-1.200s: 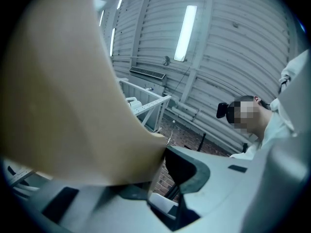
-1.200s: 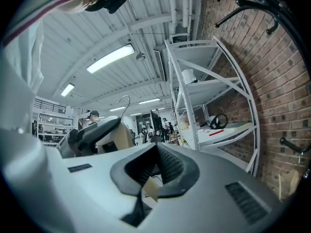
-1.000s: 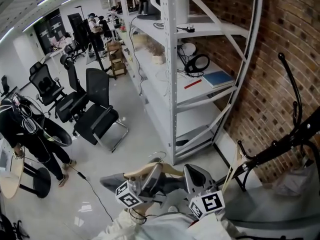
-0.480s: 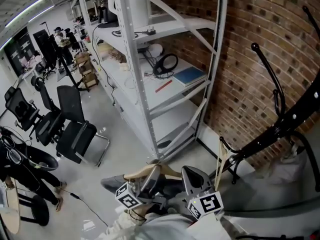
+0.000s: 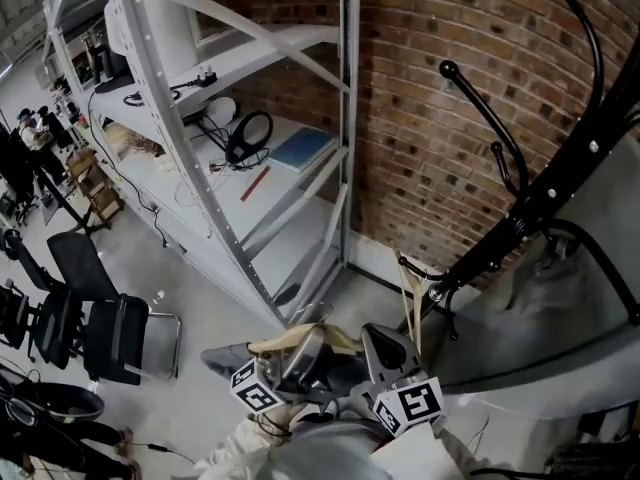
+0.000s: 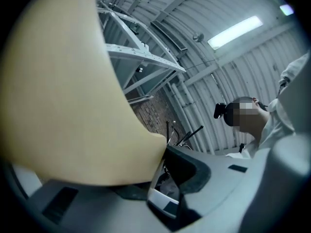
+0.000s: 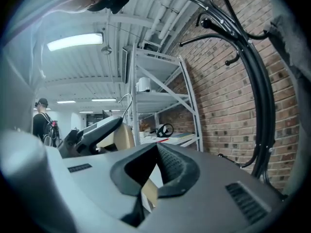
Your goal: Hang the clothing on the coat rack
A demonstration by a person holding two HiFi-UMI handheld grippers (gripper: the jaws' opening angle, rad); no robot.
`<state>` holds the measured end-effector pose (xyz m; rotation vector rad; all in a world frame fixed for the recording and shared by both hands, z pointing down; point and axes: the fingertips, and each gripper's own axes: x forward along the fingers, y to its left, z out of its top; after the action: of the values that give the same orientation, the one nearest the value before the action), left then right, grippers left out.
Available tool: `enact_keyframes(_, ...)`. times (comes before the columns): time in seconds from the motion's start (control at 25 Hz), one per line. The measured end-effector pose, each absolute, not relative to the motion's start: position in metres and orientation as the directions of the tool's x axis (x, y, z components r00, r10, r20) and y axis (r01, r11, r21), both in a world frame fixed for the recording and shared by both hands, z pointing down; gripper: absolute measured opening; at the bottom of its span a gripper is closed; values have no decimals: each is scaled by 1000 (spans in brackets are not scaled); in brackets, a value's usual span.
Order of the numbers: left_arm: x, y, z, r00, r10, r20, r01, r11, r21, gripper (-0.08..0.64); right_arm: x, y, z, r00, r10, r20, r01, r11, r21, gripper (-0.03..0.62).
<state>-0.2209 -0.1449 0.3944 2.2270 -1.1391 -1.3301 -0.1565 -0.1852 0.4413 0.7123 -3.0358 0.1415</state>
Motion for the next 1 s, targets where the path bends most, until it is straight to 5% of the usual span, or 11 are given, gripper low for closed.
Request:
enact_keyframes(0.56,-162,-170,395,560,-579,-593,-208,-790,577,104,-74,-167,446,-598,-799,63,-801,593,-80,23)
enact_keyframes(1.0,-110,-168,390,622,-479,-620,-46,-813,581,104,-15,-146,439,-446,-894,43,-894,442,-73,23)
